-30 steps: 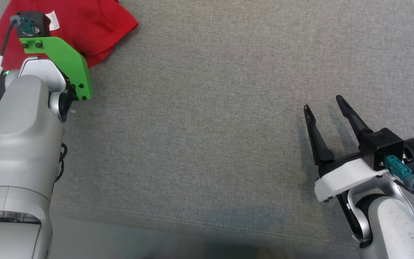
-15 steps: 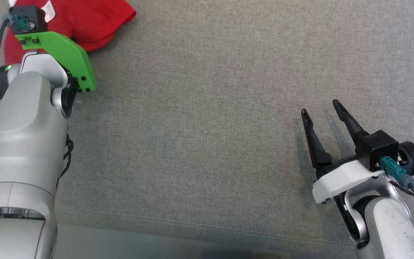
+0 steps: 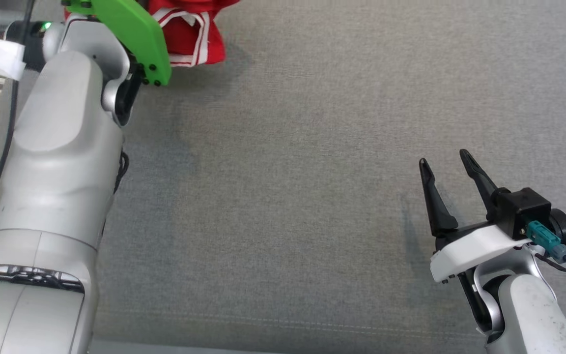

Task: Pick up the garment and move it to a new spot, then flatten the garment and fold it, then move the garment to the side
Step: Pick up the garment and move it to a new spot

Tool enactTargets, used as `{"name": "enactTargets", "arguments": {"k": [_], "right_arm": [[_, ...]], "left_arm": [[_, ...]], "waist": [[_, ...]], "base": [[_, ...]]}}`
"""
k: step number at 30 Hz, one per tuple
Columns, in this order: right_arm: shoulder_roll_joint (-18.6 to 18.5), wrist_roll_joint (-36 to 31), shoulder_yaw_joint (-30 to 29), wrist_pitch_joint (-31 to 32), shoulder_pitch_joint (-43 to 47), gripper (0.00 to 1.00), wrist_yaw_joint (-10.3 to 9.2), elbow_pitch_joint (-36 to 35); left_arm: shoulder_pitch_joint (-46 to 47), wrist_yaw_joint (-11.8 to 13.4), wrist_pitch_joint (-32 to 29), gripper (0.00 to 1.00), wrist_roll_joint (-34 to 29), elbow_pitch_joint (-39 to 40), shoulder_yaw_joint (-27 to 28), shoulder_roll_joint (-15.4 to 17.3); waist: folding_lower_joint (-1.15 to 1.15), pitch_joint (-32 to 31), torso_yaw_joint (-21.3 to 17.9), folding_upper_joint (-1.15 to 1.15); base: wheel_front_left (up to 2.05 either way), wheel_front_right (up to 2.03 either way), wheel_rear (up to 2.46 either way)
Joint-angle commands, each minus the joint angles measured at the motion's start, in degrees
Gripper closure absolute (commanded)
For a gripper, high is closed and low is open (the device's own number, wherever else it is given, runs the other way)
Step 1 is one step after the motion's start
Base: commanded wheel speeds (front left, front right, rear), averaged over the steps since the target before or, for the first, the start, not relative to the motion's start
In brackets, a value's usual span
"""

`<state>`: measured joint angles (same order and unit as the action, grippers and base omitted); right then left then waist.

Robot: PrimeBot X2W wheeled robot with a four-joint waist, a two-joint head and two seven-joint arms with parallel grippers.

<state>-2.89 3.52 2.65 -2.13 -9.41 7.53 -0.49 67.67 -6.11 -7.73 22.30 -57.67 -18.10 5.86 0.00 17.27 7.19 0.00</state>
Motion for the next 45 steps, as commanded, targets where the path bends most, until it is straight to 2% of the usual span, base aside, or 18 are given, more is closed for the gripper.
{"name": "enactTargets", "arguments": {"k": [1,9,14,21,25,31,32,33,34,37,45], "right_arm": [[-0.03,0.45,-0.21,-0.47,0.28,0.0,-0.08,0.27],[-0.01,2.41,0.02,-2.64,-0.02,0.0,-0.08,2.89],[-0.01,3.0,0.02,-3.75,-0.64,0.0,-0.08,3.61],[0.0,3.88,0.42,-5.33,-1.78,0.0,-0.08,4.64],[0.0,4.33,0.86,-6.19,-2.34,0.0,-0.08,5.38],[0.0,5.17,0.8,-7.38,-2.79,0.0,-0.08,6.32],[0.0,5.07,0.77,-7.53,-2.88,0.0,-0.08,6.45],[0.01,5.01,0.77,-7.63,-2.96,0.0,-0.08,6.6],[0.0,4.99,0.84,-7.65,-3.01,0.0,-0.08,6.7],[-0.02,5.03,0.87,-7.75,-3.24,0.0,-0.08,7.08],[-0.03,4.45,0.59,-7.53,-3.26,0.0,-0.08,7.56]], "left_arm": [[0.44,-0.25,0.06,1.0,-0.07,0.67,-0.31,-0.32],[-2.0,-1.06,-1.2,1.0,2.79,8.16,-4.77,-2.63],[-4.72,-0.93,-1.98,1.0,9.32,15.27,-8.7,-2.92],[-7.84,4.27,-1.88,1.0,19.6,23.92,-16.7,-2.84],[-8.81,5.58,-0.56,1.0,25.37,26.8,-19.18,-2.8],[-11.41,8.41,-0.56,1.0,25.29,20.99,-20.79,-1.84],[-12.33,8.71,-0.98,0.94,25.33,19.34,-21.03,-1.29],[-13.13,8.85,-0.97,0.19,24.88,17.92,-21.43,-0.74],[-13.94,9.13,-0.83,0.0,24.89,16.49,-21.54,-0.34],[-16.14,9.77,0.17,0.0,24.61,12.31,-21.77,0.26],[-18.17,10.68,2.95,0.0,25.31,7.64,-21.05,0.76]], "waist": [[0.0,-3.35,-3.52,0.0],[0.0,-6.23,-10.54,0.0],[0.0,-5.55,-14.56,0.0],[0.0,-3.96,-19.4,0.0],[0.0,-2.6,-20.38,0.0],[0.0,-1.22,-19.99,0.0],[0.0,-1.12,-19.72,0.0],[0.0,-1.06,-19.45,0.0],[0.0,-1.03,-19.21,0.0],[0.0,-1.12,-18.45,0.0],[0.0,-2.73,-16.11,0.0]], "base": [[0.0,0.0,0.0],[0.0,0.0,0.0],[0.0,0.0,0.0],[0.0,0.0,0.0],[0.0,0.0,0.0],[0.0,0.0,0.0],[0.0,0.0,0.0],[0.0,0.0,0.0],[0.0,0.0,0.0],[0.0,0.0,0.0],[0.0,0.0,0.0]]}}
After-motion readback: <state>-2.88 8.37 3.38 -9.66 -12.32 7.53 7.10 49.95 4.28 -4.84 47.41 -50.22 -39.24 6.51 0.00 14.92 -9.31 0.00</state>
